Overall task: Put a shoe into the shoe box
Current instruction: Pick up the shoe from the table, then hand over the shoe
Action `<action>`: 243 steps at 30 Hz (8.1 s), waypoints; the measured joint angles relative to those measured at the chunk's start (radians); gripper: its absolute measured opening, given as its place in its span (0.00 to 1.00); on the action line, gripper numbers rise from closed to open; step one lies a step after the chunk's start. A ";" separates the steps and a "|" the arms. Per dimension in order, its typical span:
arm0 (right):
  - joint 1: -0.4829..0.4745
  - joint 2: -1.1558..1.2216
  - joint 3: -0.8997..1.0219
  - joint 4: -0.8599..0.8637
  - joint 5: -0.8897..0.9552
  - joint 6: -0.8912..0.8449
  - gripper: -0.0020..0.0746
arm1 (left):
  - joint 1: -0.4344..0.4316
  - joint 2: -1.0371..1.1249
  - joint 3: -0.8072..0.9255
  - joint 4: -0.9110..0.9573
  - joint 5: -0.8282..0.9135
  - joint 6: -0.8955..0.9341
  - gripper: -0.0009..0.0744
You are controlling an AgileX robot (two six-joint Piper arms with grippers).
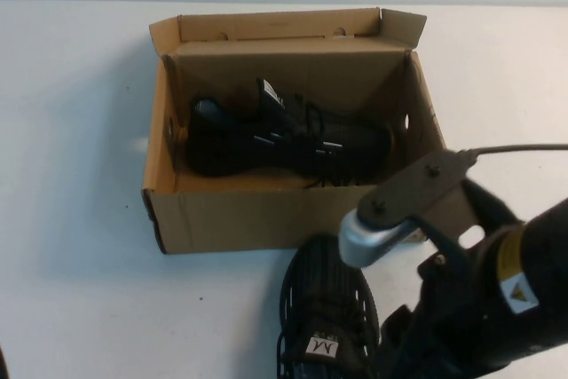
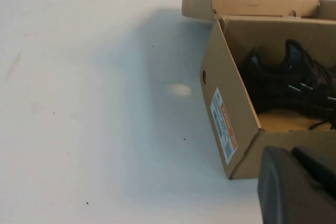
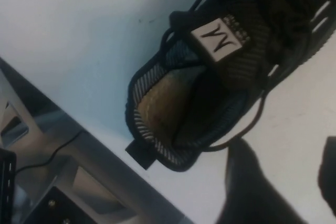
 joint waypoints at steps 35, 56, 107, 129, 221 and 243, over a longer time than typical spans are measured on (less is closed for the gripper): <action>0.034 0.251 -0.013 -0.127 -0.070 0.057 0.54 | -0.061 0.000 0.000 -0.002 -0.002 0.007 0.01; 0.166 0.156 0.154 -0.207 -0.330 -0.081 0.54 | -0.061 0.000 0.000 -0.003 0.025 0.008 0.01; 0.200 0.233 0.070 -0.259 -0.148 0.264 0.54 | -0.063 0.000 0.000 0.002 0.085 0.008 0.01; 0.200 0.233 0.177 -0.379 -0.238 0.479 0.54 | -0.081 0.000 0.000 0.004 0.095 0.012 0.01; 0.170 -0.051 -0.075 -0.737 -0.257 -0.772 0.02 | -0.081 0.690 -0.201 -0.854 0.200 0.603 0.01; -0.116 -0.017 -0.078 -0.263 -0.381 -1.163 0.02 | -0.081 0.814 -0.311 -0.771 0.145 0.511 0.67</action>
